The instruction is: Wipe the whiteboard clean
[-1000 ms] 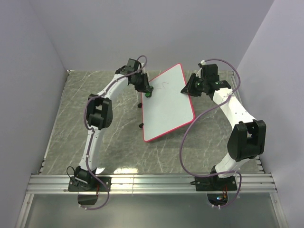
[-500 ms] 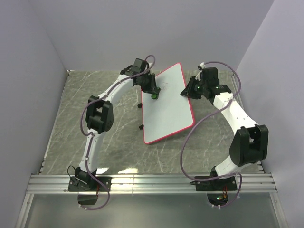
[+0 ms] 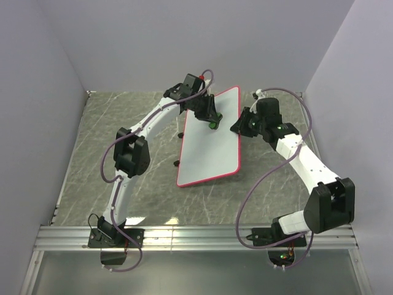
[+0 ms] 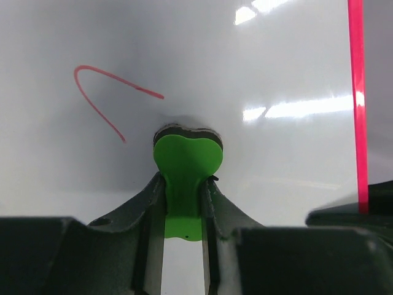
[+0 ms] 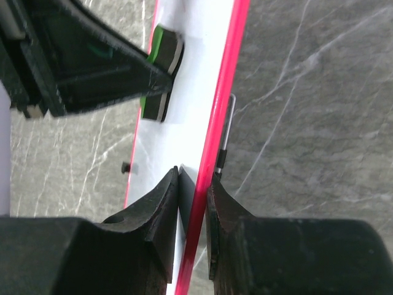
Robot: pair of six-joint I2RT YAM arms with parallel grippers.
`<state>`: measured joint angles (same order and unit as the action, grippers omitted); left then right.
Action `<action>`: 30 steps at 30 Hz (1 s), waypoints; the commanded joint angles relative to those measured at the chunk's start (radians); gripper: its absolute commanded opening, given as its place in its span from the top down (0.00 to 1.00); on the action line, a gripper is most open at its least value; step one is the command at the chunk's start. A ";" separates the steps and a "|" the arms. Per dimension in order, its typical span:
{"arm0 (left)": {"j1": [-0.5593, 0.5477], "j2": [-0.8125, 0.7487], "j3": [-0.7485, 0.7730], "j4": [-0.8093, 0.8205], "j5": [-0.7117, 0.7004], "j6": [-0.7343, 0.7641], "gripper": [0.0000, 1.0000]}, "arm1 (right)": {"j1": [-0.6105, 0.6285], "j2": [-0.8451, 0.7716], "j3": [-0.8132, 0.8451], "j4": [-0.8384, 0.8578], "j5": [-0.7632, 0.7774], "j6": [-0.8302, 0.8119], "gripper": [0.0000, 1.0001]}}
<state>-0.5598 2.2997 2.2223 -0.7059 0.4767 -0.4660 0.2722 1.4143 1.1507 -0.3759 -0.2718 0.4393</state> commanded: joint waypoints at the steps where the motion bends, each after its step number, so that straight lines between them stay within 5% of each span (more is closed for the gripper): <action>1: -0.016 0.030 0.019 0.052 0.030 -0.029 1.00 | 0.136 0.015 -0.085 -0.195 -0.228 -0.103 1.00; 14: 0.095 0.175 0.014 0.095 -0.078 -0.053 1.00 | 0.145 0.037 -0.040 -0.254 -0.230 -0.151 1.00; 30: -0.006 0.075 0.129 0.235 0.173 -0.040 1.00 | 0.190 0.124 0.026 -0.337 -0.198 -0.235 1.00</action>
<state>-0.4664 2.4241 2.3074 -0.5411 0.5056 -0.5121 0.3244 1.4422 1.2274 -0.5098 -0.2737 0.3664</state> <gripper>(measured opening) 0.276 0.276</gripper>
